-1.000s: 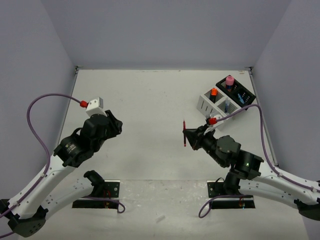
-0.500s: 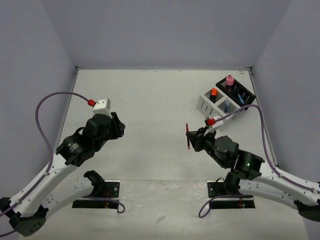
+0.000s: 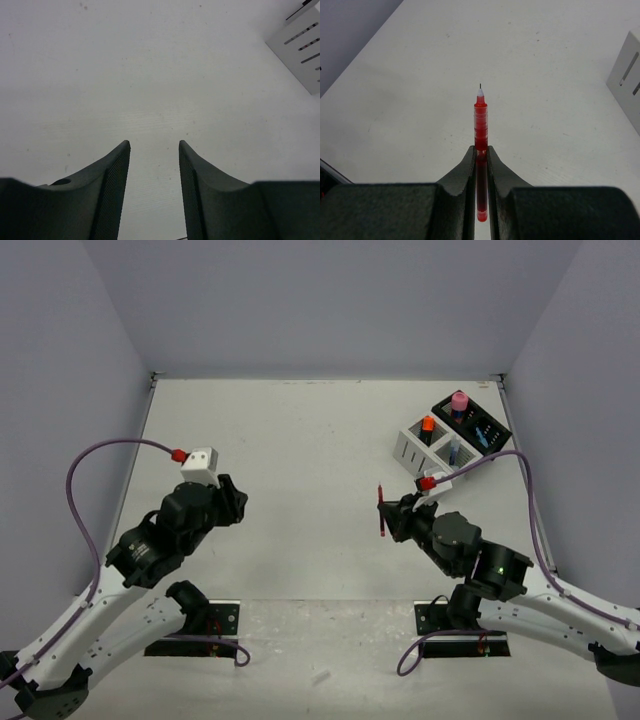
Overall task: Sort the stationery into containers
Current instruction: Close the pen cap on the pen.
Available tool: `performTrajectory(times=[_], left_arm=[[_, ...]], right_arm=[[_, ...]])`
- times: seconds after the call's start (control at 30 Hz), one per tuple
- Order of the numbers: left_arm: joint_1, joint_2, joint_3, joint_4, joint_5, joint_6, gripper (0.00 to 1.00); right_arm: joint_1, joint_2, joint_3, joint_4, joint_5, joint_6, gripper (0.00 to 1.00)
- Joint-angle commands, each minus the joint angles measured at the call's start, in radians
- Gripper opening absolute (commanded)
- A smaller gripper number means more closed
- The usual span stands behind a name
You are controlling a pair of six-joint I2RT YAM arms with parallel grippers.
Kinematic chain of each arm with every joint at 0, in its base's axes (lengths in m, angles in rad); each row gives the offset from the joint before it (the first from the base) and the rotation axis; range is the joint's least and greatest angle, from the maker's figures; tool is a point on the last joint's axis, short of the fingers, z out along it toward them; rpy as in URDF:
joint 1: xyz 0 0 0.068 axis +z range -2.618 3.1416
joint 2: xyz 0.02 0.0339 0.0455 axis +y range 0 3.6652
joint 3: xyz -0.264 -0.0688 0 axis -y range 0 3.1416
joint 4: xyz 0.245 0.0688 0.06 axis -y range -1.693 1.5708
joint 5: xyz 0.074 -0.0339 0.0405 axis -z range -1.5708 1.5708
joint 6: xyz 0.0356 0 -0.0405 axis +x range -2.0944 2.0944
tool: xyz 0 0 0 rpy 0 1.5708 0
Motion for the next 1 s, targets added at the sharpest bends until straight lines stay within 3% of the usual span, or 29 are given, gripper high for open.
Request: performTrajectory(times=[0.0,0.2,0.37,0.53,0.6,0.7,0.97], left_arm=[[0.0,-0.002,-0.002,0.067,0.009,0.058,0.5],[0.001,0.03,0.008,0.068,0.047,0.08,0.65],[0.001,0.046,0.027,0.073,0.172,0.13,0.89],[-0.006,0.21,0.044,0.003,0.427,0.148,0.94],[-0.035,0.229,0.014,0.001,0.438,0.122,0.94],[-0.114,0.242,-0.025,0.001,0.424,0.073,0.94],[-0.662,0.384,-0.056,-0.012,0.199,-0.206,0.88]], right_arm=[[-0.008,0.011,0.054,0.001,0.026,0.005,0.0],[-0.014,0.014,0.057,0.0,0.02,0.004,0.0],[-0.023,0.018,0.065,-0.025,0.009,0.0,0.0],[-0.031,0.016,0.093,-0.088,-0.011,0.0,0.0],[-0.034,0.012,0.1,-0.101,-0.022,-0.001,0.0],[-0.037,0.011,0.109,-0.118,-0.035,-0.006,0.0],[-0.047,0.04,0.129,-0.132,-0.067,-0.02,0.0]])
